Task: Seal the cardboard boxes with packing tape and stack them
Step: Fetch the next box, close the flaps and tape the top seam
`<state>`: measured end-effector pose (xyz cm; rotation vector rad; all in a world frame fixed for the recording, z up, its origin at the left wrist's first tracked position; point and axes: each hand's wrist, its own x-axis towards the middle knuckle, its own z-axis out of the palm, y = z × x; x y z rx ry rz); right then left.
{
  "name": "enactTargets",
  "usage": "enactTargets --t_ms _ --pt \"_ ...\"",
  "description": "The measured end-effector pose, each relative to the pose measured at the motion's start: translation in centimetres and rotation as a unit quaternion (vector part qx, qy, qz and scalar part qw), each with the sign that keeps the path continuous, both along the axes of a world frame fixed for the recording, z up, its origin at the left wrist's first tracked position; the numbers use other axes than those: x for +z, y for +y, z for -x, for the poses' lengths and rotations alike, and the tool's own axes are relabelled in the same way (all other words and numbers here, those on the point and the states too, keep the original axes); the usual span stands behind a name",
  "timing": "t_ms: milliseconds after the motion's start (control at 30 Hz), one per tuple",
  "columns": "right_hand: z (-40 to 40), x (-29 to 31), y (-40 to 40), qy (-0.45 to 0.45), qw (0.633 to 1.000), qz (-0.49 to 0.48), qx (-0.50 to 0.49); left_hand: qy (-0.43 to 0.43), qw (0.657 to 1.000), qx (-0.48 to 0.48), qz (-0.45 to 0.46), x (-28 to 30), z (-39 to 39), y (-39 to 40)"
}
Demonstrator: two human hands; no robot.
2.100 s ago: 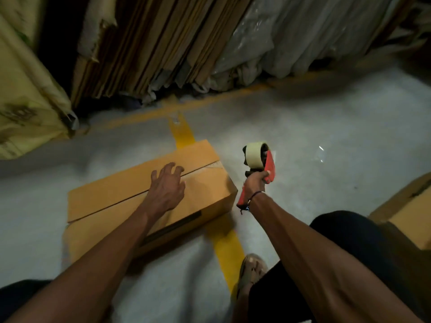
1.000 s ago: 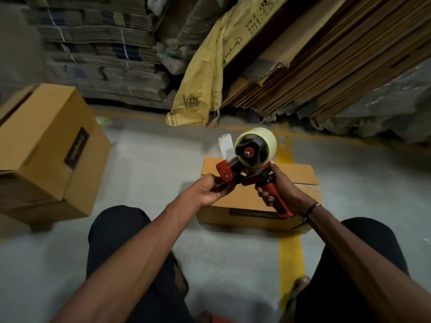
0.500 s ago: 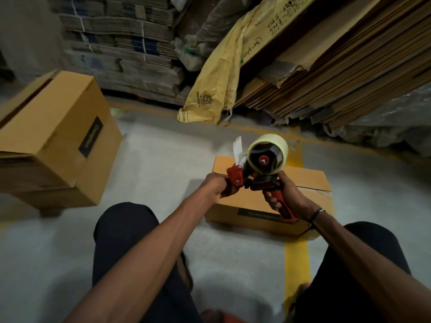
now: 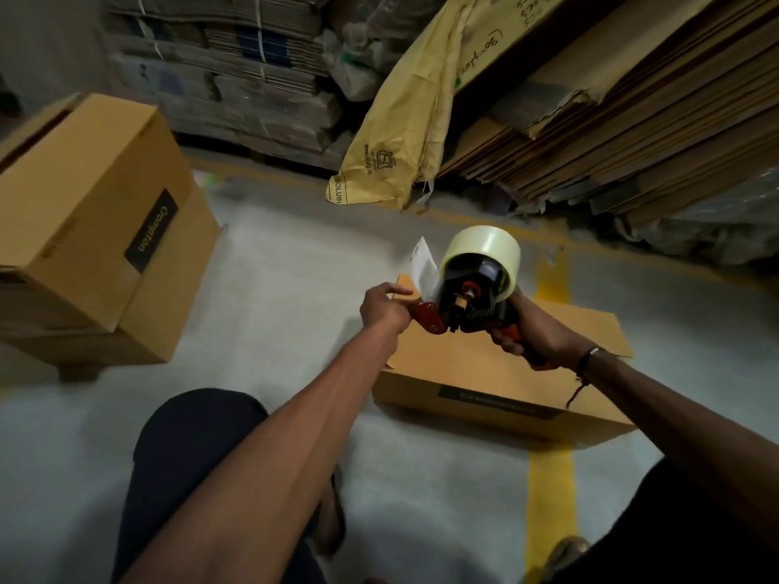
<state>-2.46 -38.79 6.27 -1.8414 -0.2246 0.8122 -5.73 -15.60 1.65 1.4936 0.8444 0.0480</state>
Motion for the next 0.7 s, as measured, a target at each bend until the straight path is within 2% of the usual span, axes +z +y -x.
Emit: enactTargets --t_ms 133,233,400,567,700 --pt "-4.9 -1.1 1.1 -0.042 0.999 0.021 0.018 -0.021 0.999 0.029 -0.011 -1.3 -3.0 1.6" --pt "-7.9 -2.2 0.0 -0.047 0.996 0.071 0.007 0.002 0.996 0.068 -0.062 -3.7 -3.7 6.2" --pt "-10.3 -7.8 -2.5 -0.032 0.995 0.096 -0.002 0.012 0.992 0.014 -0.127 -8.4 -5.4 10.3" --pt "-12.1 -10.8 -0.9 -0.101 0.98 0.172 0.028 0.012 0.986 0.001 -0.165 -11.7 -7.9 10.6" --pt "-13.1 -12.7 0.1 -0.104 0.975 0.193 0.039 0.021 0.98 -0.004 -0.2 -14.6 -8.8 11.1"
